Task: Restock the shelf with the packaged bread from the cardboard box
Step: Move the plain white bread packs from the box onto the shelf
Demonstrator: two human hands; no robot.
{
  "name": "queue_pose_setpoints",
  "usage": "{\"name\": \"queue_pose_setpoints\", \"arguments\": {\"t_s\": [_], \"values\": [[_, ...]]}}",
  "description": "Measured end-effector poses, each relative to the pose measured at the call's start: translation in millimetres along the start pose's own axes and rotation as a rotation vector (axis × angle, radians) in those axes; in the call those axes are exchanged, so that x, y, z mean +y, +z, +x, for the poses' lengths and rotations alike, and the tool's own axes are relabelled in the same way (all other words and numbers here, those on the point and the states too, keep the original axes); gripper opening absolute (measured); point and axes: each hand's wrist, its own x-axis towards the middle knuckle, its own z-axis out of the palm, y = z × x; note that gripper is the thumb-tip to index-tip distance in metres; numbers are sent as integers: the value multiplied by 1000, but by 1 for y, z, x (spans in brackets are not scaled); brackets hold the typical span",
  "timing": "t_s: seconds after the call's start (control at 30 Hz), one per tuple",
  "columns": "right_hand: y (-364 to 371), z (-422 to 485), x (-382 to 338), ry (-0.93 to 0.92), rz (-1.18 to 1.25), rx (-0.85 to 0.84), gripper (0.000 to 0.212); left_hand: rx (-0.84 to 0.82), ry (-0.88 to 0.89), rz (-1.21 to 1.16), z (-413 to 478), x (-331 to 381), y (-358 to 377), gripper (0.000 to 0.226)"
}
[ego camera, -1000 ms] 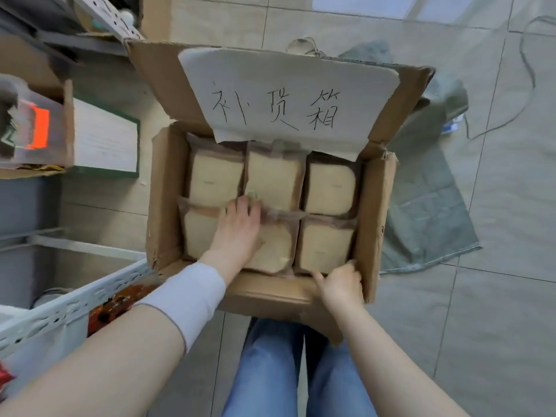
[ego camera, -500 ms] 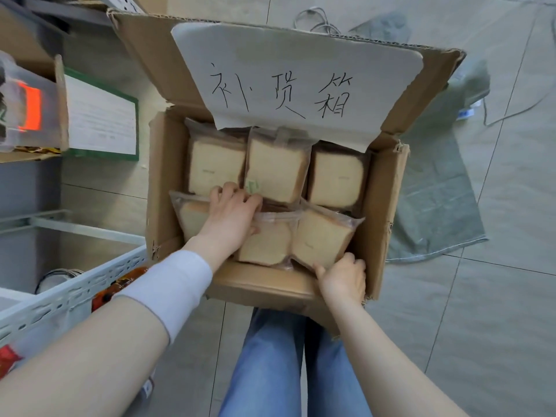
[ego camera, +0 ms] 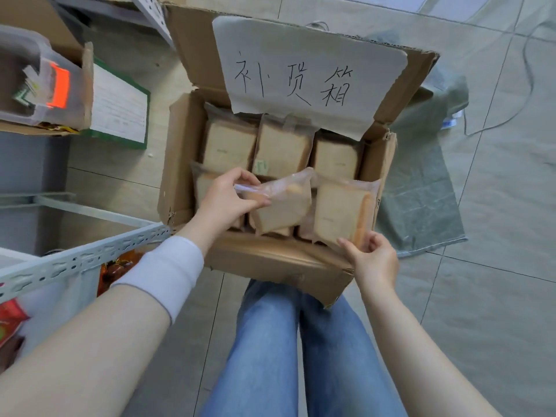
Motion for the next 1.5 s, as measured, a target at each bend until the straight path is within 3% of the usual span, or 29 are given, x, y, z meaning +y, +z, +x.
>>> {"name": "queue_pose_setpoints", "arguments": {"t_s": [0.17, 0.37, 0.47, 0.7, 0.9, 1.1, 1.23, 1.5], "values": [[-37, -37, 4, -123, 154, -125, 18, 272, 6, -320, -77, 18, -28, 28], [-74, -118, -3, -332, 193, -371, 16, 644, 101, -724, -222, 22, -72, 44], [-92, -176, -12, -456, 178, -477, 23, 810, 134, -778, -305, 20, -101, 53], [-81, -361, -65, -802, -54, -710, 23, 1281, 207, -796, -512, -1, -198, 21], [-3, -528, -82, -988, -55, -951, 23, 1509, 307, -851, -669, -62, -286, 13], [110, -673, -59, -1063, -107, -1117, 20, 1626, 209, -826, -776, -173, -341, 11], [181, -740, -58, -1101, -119, -1146, 13, 1688, 141, -793, -800, -232, -388, 12], [343, -841, -113, -1242, -153, -1118, 19, 1710, 172, -747, -773, -308, -531, 27]]}}
